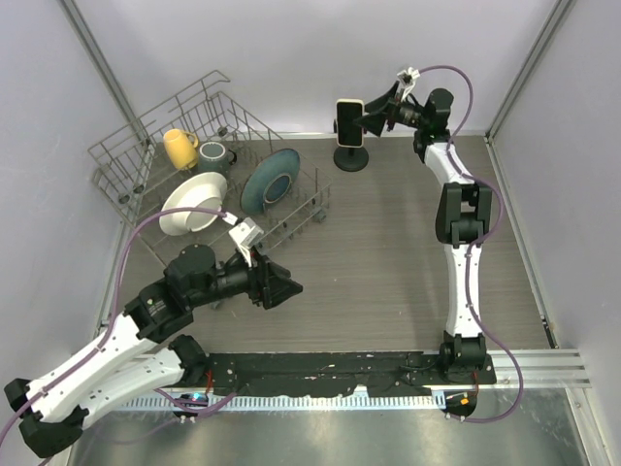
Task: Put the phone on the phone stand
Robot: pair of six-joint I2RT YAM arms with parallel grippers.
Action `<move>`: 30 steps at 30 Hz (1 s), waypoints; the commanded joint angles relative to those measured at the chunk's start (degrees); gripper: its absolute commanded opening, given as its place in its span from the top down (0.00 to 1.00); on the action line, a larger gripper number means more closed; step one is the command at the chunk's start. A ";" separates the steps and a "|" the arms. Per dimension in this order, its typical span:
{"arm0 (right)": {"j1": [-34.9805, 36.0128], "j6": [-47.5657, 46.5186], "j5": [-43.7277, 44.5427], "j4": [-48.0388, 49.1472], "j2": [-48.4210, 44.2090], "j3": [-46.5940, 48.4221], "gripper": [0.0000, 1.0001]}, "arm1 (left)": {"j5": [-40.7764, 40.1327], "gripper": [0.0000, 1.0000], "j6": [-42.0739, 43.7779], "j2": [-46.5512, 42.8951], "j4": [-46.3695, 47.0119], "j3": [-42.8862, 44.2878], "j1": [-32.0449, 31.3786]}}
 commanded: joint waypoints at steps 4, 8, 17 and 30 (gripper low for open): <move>-0.66 4.36 2.02 7.68 -16.33 -12.51 0.15 | 1.45 0.40 -2.32 -2.09 0.99 2.48 0.15; -0.83 -6.08 12.10 -6.43 -26.69 -22.64 0.15 | 1.28 0.40 -1.97 -2.36 -2.25 5.02 0.15; 5.30 -7.80 84.21 -41.07 -56.20 -45.50 0.14 | -3.20 0.40 -0.65 -4.82 -8.23 8.63 0.06; 26.50 5.48 87.85 -58.35 -93.53 -67.44 0.06 | -10.32 0.39 -3.02 -5.69 -12.46 12.41 0.14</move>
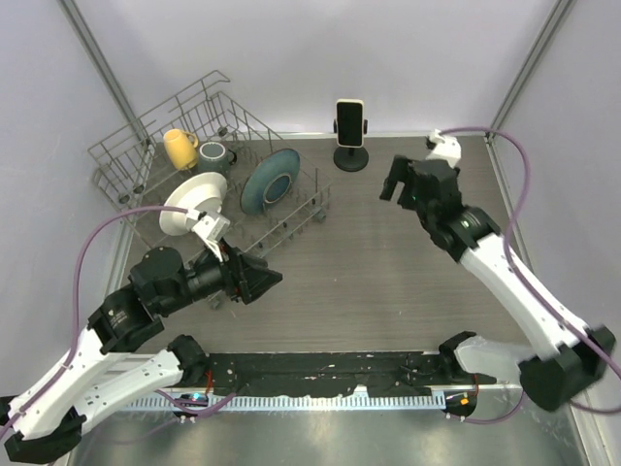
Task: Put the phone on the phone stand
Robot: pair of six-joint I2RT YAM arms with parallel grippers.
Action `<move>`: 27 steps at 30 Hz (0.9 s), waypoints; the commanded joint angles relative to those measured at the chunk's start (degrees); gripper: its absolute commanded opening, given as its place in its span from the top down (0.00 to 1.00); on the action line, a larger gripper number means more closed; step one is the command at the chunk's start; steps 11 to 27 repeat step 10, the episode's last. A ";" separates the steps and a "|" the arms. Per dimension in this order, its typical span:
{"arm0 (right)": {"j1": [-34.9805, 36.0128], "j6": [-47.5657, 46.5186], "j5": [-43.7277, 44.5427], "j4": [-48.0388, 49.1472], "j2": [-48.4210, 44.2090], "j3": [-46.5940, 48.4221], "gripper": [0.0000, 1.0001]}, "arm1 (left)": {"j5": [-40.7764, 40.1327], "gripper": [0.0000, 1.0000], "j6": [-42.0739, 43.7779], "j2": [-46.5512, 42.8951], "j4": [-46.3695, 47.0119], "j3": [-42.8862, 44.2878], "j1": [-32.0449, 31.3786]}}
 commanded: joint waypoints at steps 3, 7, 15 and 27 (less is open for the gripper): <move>2.92 9.85 -13.19 1.65 -29.91 -12.38 0.06 | -1.45 0.37 -1.43 -3.60 0.88 1.77 0.15; 2.92 13.18 -19.89 3.59 -41.10 -15.31 0.06 | 0.40 0.33 -2.30 -8.08 5.35 0.53 0.06; 2.92 14.26 -21.40 4.91 -47.44 -15.40 0.06 | 1.63 0.27 -3.18 -11.33 8.34 0.53 0.15; 2.92 14.26 -21.40 4.91 -47.44 -15.40 0.06 | 1.63 0.27 -3.18 -11.33 8.34 0.53 0.15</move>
